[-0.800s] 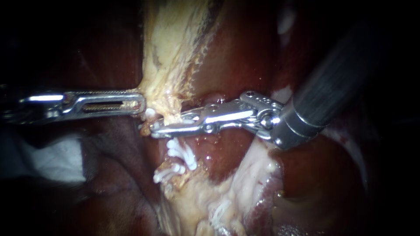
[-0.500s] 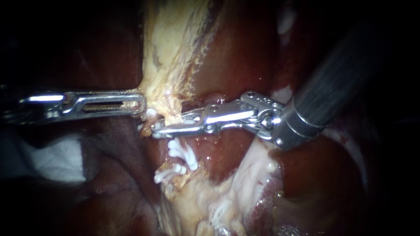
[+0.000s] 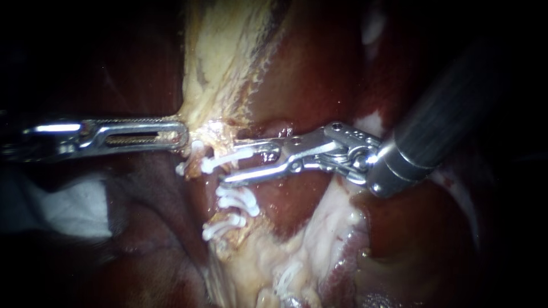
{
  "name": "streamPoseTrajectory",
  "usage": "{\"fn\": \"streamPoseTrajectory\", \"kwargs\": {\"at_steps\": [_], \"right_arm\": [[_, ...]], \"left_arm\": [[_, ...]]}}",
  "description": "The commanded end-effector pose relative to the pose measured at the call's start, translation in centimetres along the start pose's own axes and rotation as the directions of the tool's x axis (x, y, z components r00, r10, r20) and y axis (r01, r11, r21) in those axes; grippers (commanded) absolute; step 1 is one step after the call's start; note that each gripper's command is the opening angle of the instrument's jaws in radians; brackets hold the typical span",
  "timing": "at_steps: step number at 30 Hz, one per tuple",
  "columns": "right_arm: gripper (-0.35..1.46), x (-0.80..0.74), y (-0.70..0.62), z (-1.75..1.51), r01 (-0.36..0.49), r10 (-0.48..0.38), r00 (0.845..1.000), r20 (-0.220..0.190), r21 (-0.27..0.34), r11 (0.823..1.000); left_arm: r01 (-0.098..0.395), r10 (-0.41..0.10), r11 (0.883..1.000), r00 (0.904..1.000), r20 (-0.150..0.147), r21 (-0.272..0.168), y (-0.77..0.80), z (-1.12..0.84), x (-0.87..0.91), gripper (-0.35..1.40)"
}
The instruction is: Going back third clip right tube
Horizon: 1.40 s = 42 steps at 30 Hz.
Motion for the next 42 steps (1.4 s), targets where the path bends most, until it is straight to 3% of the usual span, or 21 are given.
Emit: {"fn": "streamPoseTrajectory", "kwargs": {"at_steps": [1, 6, 14, 18, 24, 32, 37, 42], "right_arm": [[0.53, 0.0, 0.0, 0.0, 0.009, -0.009, 1.0, -0.002, -0.009, 1.0], [0.54, -0.01, -0.01, -0.06, 0.026, -0.027, 1.0, -0.003, -0.013, 1.0], [0.57, -0.1, -0.2, -0.41, 0.151, -0.151, 0.988, 0.004, -0.037, 0.988], [0.59, -0.2, -0.34, -0.63, 0.212, -0.208, 0.976, 0.061, -0.056, 0.976], [0.59, -0.26, -0.56, -0.99, 0.32, -0.31, 0.943, 0.12, -0.077, 0.944], [0.59, -0.07, -0.74, -1.41, 0.41, -0.395, 0.907, 0.144, -0.09, 0.908], [0.6, 0.07, -0.89, -1.54, 0.428, -0.413, 0.899, 0.147, -0.088, 0.899], [0.6, 0.11, -1.01, -1.55, 0.434, -0.42, 0.896, 0.145, -0.084, 0.897]], "left_arm": [[0.0, 0.0, 1.0, 1.0, 0.0, -0.001, 0.0, 0.0, 0.0, -0.35], [0.0, 0.0, 1.0, 1.0, 0.0, -0.001, -0.01, 0.0, 0.0, -0.35], [0.0, 0.0, 1.0, 1.0, 0.0, -0.001, -0.01, -0.01, 0.0, -0.35], [0.0, 0.0, 1.0, 1.0, 0.0, -0.001, 0.0, -0.01, 0.0, -0.35], [0.0, 0.0, 1.0, 1.0, 0.0, 0.0, 0.0, -0.01, 0.0, -0.35], [0.0, 0.0, 1.0, 1.0, 0.0, 0.0, 0.0, -0.01, 0.0, -0.35], [-0.001, 0.001, 1.0, 1.0, 0.0, 0.0, 0.01, 0.0, 0.01, -0.35], [-0.004, 0.004, 1.0, 1.0, 0.003, -0.005, 0.04, 0.08, 0.06, -0.35]]}}
